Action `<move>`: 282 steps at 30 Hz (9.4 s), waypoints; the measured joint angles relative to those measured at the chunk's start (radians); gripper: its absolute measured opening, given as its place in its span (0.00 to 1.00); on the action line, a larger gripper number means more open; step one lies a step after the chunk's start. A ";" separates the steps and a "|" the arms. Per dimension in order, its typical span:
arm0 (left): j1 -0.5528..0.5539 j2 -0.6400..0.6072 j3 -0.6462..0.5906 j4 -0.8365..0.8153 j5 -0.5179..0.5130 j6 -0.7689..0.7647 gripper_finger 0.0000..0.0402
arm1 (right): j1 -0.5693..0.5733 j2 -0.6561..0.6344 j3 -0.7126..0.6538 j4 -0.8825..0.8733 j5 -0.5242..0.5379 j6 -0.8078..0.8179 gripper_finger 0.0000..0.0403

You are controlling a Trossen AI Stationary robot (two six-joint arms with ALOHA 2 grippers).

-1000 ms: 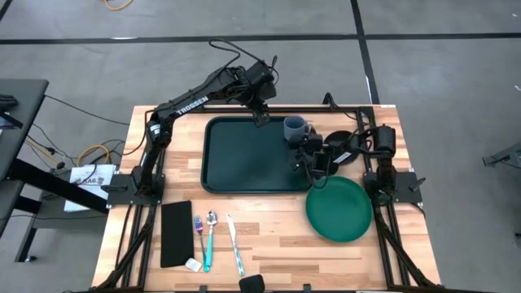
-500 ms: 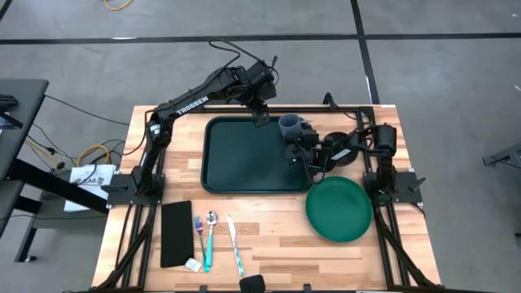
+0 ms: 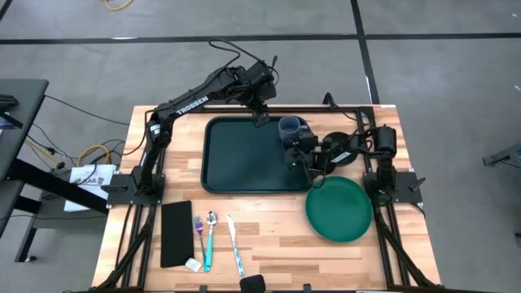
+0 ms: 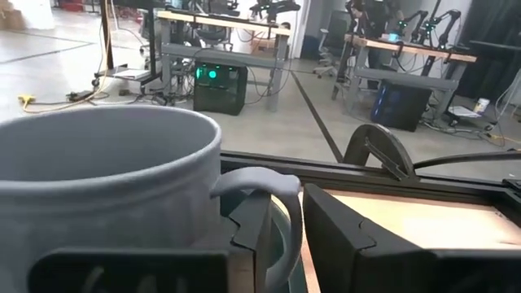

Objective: Set up tray
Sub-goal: Put the gray cup on the black serving tray, then put the dark green plate on the black serving tray

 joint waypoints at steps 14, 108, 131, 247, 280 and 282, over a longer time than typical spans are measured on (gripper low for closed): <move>0.000 0.000 0.000 0.000 0.025 0.000 0.37 | 0.032 -0.232 0.000 0.003 0.039 -0.306 0.18; 0.000 0.000 0.000 0.000 0.034 0.009 0.37 | 0.042 -0.093 0.019 -0.144 -0.164 -0.077 0.35; 0.000 0.000 0.000 0.000 0.034 0.011 0.37 | 0.132 -0.093 0.019 -0.169 -0.106 -0.077 0.33; -0.492 -1.052 -1.399 0.440 0.062 -0.662 0.37 | 1.122 -0.601 0.099 -1.256 -1.312 0.585 0.29; -0.491 -1.052 -1.399 0.439 0.035 -0.708 0.37 | 1.115 -0.456 0.101 -1.235 -1.308 0.488 0.05; -0.491 -1.052 -1.399 0.439 0.035 -0.708 0.37 | 1.108 -0.456 0.103 -1.231 -1.305 0.484 0.03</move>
